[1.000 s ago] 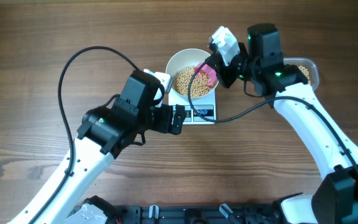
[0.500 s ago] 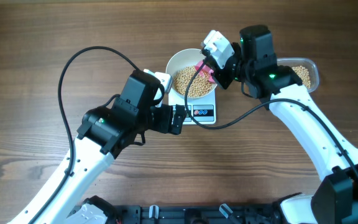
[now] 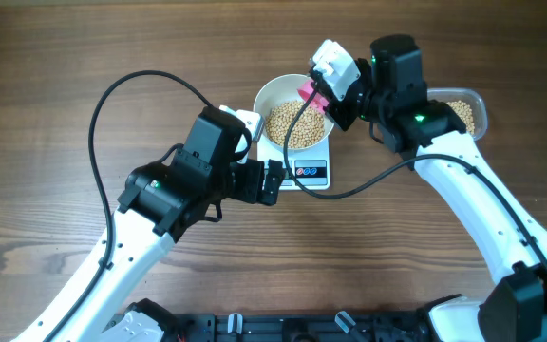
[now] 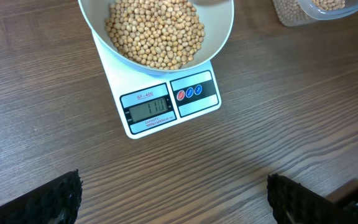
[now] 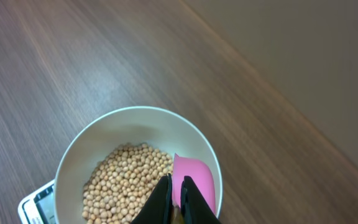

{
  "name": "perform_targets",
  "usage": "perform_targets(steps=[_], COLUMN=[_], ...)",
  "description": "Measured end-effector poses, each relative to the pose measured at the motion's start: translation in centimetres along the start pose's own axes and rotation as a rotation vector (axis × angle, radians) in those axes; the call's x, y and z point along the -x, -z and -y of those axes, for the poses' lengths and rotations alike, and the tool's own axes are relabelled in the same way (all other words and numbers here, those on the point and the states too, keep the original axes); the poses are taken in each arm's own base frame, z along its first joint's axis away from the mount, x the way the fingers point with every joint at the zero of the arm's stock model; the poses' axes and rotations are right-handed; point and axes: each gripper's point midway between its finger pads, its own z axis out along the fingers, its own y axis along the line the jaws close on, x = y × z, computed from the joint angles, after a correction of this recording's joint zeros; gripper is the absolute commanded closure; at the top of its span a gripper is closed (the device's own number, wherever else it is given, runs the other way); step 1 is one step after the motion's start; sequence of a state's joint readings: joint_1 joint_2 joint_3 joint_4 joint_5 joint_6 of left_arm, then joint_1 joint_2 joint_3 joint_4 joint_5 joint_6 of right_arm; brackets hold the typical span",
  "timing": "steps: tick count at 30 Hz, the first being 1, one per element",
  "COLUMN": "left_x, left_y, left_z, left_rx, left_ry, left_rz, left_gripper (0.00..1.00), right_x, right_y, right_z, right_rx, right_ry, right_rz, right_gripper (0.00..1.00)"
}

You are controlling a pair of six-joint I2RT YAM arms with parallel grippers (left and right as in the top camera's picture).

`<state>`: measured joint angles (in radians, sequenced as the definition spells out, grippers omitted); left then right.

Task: Scoop item into bowl and weigh 150g on scale
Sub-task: 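Tilt the scoop over the white bowl to pour the soybeans, then carry the empty pink scoop right back to the soybean tub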

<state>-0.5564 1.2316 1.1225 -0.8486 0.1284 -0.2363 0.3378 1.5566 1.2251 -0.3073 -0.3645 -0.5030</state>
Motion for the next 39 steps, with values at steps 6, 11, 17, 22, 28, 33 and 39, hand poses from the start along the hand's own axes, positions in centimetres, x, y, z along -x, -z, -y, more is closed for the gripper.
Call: perform_targets(steps=[6,11,17,22,28,33,39], left_x=[0.0,0.0,0.0,0.0,0.0,0.0,0.0], left_y=[0.0,0.0,0.0,0.0,0.0,0.0,0.0], left_z=[0.0,0.0,0.0,0.0,0.0,0.0,0.0], left_rx=[0.0,0.0,0.0,0.0,0.0,0.0,0.0], left_ry=[0.0,0.0,0.0,0.0,0.0,0.0,0.0], left_rz=[0.0,0.0,0.0,0.0,0.0,0.0,0.0], left_gripper=[0.0,0.0,0.0,0.0,0.0,0.0,0.0], right_x=[0.9,1.6,1.7,1.9,3.0,2.5,0.8], right_y=[0.4,0.1,-0.3,-0.2,-0.1,0.8,4.1], right_z=[0.1,-1.4,-1.6,-1.8,-1.2,1.2,6.6], right_rx=[-0.013,-0.002,-0.04,-0.028,-0.038,-0.049,-0.039], right_ry=[0.014,0.074,0.091,0.029,-0.082,-0.281,-0.574], right_rz=[0.028,0.025,0.003,0.016,0.066,0.095,0.176], right_gripper=[0.96,0.96,0.96,0.96,0.96,0.96,0.96])
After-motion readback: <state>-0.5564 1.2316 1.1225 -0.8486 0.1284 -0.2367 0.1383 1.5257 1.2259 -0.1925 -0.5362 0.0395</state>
